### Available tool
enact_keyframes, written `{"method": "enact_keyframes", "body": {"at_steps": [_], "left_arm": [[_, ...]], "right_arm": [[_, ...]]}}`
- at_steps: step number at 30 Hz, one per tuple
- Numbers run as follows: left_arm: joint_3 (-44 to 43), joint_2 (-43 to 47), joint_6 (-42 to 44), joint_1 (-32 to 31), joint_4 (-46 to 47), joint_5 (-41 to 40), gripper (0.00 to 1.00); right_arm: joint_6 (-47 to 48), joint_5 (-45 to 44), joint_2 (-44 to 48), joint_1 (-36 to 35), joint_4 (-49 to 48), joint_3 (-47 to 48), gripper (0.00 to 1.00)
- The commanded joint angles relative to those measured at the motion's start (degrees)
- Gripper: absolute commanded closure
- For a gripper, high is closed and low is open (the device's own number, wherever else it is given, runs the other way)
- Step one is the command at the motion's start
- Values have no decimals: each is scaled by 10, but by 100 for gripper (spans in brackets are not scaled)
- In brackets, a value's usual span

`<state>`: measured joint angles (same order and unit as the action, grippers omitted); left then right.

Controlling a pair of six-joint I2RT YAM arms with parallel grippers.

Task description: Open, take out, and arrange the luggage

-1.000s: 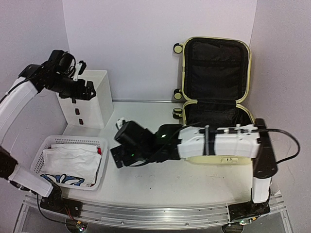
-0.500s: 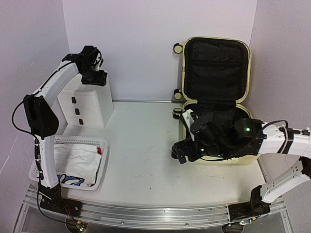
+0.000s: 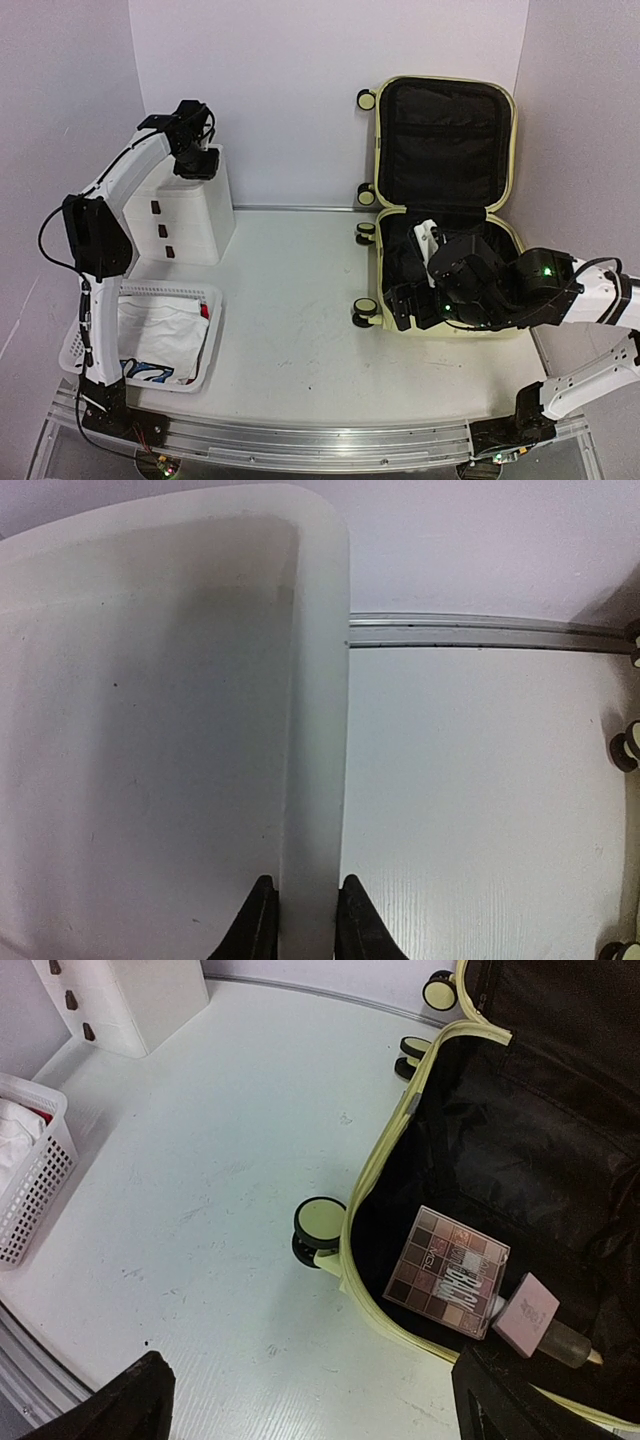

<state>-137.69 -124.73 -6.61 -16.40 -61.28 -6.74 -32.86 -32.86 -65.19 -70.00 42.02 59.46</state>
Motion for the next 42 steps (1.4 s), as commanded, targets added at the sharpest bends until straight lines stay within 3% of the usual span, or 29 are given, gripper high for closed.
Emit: {"method": "enact_keyframes", "body": {"at_steps": [1, 11, 21, 37, 42], "left_arm": [[-63, -9, -42, -59, 15, 9, 83], [-69, -26, -121, -166, 90, -54, 90], [-76, -57, -171, -274, 206, -137, 90], [-48, -100, -253, -314, 444, -132, 93], [-75, -115, -219, -320, 480, -103, 74]], "right_arm": [[-11, -20, 1, 2, -5, 0, 2], [-35, -20, 14, 2, -3, -18, 2], [-54, -27, 53, 1, -1, -46, 2], [-99, -34, 116, 2, 27, -84, 2], [-98, -33, 115, 2, 34, -78, 2]]}}
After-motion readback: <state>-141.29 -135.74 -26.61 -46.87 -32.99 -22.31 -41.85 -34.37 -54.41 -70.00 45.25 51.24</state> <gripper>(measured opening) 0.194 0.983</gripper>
